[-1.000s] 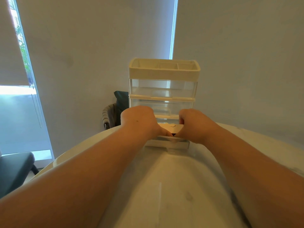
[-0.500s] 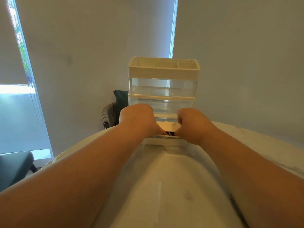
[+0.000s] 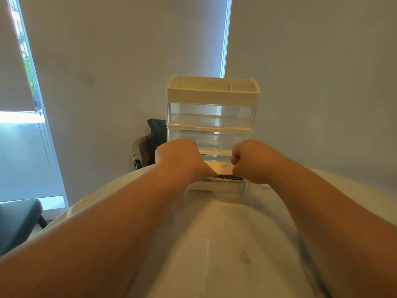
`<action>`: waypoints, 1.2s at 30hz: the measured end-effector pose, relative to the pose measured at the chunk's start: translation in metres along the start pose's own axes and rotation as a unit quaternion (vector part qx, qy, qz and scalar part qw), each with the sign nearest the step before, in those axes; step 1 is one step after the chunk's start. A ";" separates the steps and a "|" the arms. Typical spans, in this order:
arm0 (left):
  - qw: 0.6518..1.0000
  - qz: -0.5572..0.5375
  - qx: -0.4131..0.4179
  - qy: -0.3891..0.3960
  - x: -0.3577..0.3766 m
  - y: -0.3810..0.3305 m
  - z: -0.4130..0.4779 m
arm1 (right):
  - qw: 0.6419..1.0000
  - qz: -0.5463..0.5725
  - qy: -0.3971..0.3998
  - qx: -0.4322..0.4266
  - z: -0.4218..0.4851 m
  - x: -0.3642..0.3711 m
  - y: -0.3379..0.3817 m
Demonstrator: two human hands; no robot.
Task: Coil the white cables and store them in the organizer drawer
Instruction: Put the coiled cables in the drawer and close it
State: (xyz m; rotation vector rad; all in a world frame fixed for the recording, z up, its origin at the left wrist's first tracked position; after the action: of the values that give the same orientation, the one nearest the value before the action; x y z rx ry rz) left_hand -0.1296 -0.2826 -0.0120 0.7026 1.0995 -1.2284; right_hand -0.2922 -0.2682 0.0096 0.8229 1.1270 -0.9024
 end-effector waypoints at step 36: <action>0.979 -0.003 0.164 0.123 -0.017 -0.007 -0.015 | 0.990 -0.128 0.058 -0.024 0.012 0.013 0.014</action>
State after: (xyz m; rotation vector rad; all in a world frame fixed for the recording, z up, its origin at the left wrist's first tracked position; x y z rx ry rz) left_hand -0.1400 -0.2643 -0.0002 1.1272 1.1096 -1.3702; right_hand -0.2731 -0.2754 0.0012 0.7090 1.3735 -1.0458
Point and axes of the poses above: each hand's wrist, its own z-axis towards the middle knuckle, its own x-axis out of the palm, y = z × x, the point moved 1 cm from there along z, towards the middle knuckle, and after that the axes turned 11 degrees about -x, right-handed, at the moved point
